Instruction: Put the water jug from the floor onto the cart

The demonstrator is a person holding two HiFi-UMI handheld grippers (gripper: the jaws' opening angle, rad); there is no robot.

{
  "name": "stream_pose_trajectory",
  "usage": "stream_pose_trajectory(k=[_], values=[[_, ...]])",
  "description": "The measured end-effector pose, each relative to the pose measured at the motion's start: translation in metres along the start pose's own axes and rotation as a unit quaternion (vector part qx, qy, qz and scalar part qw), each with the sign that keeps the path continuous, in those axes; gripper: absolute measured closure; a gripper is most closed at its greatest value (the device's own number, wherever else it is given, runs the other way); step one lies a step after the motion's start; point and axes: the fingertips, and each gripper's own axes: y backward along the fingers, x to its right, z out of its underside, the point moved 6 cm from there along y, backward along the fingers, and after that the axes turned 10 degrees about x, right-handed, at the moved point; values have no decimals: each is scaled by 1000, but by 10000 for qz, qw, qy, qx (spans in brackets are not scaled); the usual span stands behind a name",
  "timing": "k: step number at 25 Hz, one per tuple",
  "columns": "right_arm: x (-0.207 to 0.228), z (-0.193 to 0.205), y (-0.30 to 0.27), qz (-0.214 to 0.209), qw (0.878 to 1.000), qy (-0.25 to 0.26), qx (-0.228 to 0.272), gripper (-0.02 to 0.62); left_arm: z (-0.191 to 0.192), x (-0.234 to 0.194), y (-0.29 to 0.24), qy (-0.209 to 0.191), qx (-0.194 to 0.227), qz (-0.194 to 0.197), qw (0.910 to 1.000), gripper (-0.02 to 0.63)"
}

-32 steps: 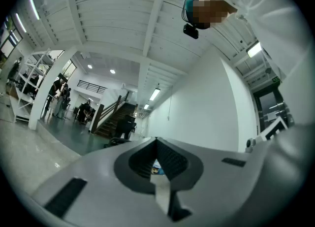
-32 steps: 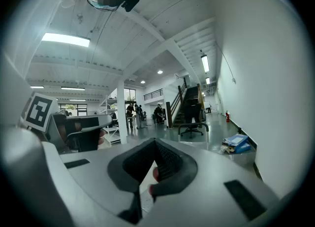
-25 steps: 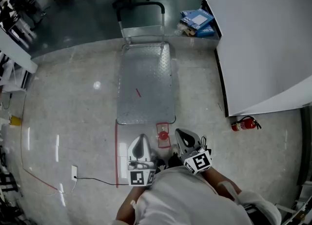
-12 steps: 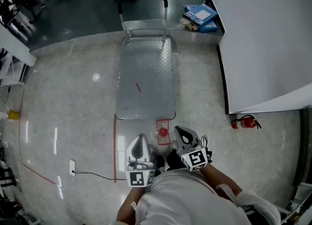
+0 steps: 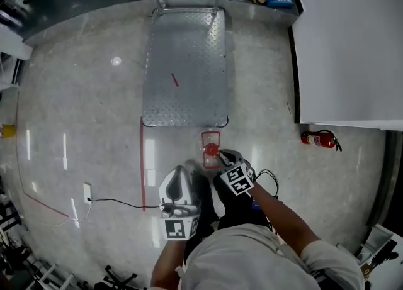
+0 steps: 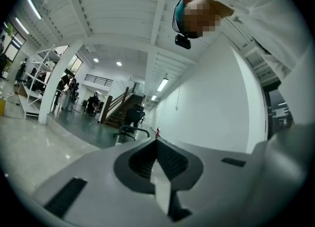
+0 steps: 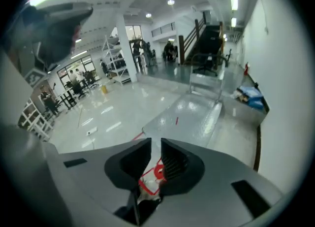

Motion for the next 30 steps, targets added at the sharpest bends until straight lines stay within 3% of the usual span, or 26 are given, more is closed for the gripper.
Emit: stream_pose_trajectory(k=[2,4,9,12,18,26,30], values=[[-3,31,-33,-354,9967,-70,-726,444,12,-9,-1,18,-74,-42,10000,603],[-8,59,-68,-532,9898,-81,-1319,387,21,-20,-1,-6,-107,-51,9999,603],[-9,123,-118,-310,9747,-218,-2201,336,42,-30,6,182,-351,-76,9992,603],[8,150,-141,-60,9698,-370,-2412,319,59,-28,8,318,-451,-72,9985,603],[18,179,-181,38,9637,-346,-2646,308,87,-36,24,482,-620,-79,9969,603],[10,195,-192,194,9579,-125,-2861,311,98,-49,31,409,-676,-368,9962,603],[11,196,-193,225,9612,-32,-2750,322,97,-49,27,433,-603,-450,9962,603]])
